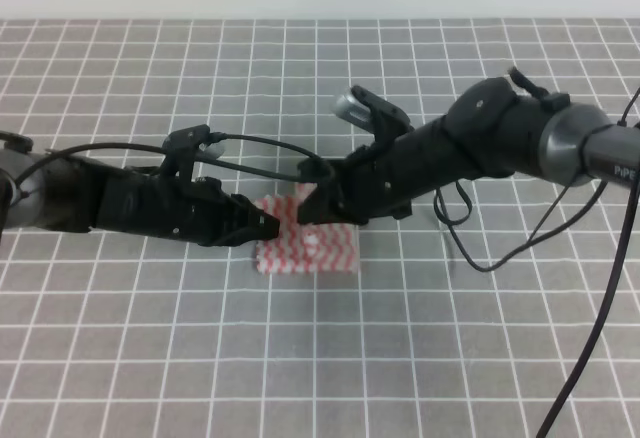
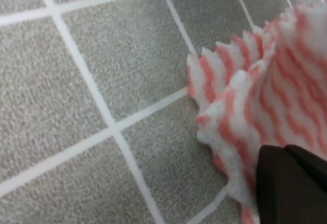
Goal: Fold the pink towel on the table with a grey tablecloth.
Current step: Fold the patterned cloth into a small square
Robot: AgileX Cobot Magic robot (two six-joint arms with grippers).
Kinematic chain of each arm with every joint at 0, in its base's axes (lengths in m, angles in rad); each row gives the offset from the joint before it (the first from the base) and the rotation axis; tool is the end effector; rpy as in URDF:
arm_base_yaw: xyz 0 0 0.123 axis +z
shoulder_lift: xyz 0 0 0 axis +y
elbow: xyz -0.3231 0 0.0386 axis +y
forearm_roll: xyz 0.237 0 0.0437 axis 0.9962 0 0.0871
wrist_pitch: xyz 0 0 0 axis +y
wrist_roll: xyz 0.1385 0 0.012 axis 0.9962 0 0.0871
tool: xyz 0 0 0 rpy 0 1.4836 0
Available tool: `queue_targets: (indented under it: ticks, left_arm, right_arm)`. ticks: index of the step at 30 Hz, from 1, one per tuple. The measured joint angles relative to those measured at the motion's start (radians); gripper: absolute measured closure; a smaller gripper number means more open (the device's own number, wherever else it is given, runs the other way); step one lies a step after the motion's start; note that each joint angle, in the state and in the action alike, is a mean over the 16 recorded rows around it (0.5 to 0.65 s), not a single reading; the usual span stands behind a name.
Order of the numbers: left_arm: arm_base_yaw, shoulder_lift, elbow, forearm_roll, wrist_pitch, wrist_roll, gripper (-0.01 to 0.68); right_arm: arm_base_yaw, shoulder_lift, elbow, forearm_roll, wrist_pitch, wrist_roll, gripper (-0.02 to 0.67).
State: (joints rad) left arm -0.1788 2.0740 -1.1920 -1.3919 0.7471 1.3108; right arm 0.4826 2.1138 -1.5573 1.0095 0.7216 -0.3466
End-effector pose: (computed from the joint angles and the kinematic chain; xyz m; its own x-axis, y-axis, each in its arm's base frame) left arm 0.4099 -0.1686 0.1477 -0.8143 0.1333 -0.5649 0.4958 0.6659 -0.5575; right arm 0.4025 0.2987 0.2008 -0.9501 -0.0271 -0.3107 -0.2452 0.6804 0.6906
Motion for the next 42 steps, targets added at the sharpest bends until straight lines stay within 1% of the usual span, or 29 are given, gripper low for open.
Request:
queue_targets:
  ticks: [11, 28, 42]
  left_arm:
    - [0.0, 0.007, -0.002, -0.006, 0.003, -0.005, 0.676]
    - [0.0, 0.008, -0.003, -0.008, 0.01, -0.006, 0.677]
    - [0.001, -0.019, -0.002, 0.007, 0.007, -0.006, 0.677]
  right_arm:
    - [0.015, 0.014, -0.037, 0.001, 0.003, 0.002, 0.663]
    - [0.017, 0.073, -0.038, -0.003, -0.041, 0.001, 0.661]
    - [0.016, 0.085, -0.038, 0.023, -0.023, -0.002, 0.654]
